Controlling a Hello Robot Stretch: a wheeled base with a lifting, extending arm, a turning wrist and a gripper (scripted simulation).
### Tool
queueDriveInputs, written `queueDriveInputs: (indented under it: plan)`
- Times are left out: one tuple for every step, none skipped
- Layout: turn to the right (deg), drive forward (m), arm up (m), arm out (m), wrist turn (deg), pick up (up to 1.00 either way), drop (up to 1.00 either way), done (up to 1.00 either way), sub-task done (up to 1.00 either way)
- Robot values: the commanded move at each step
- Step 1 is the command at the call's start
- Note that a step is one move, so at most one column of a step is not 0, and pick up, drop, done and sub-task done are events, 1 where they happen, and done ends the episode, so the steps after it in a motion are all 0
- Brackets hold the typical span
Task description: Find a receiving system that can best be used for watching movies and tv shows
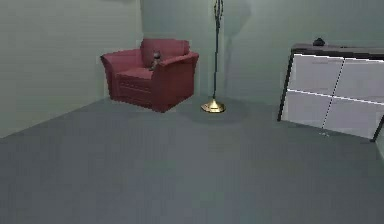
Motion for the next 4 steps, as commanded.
queueDriveInputs:
  plan:
    - [-45.0, 0.00, 0.00, 0.00, 0.0, 0.00, 0.00, 0.00, 0.00]
    - [-27.0, 0.00, 0.00, 0.00, 0.0, 0.00, 0.00, 0.00, 0.00]
    - [0.0, 0.55, 0.00, 0.00, 0.0, 0.00, 0.00, 0.00, 0.00]
    - [-18.0, 0.00, 0.00, 0.00, 0.0, 0.00, 0.00, 0.00, 0.00]
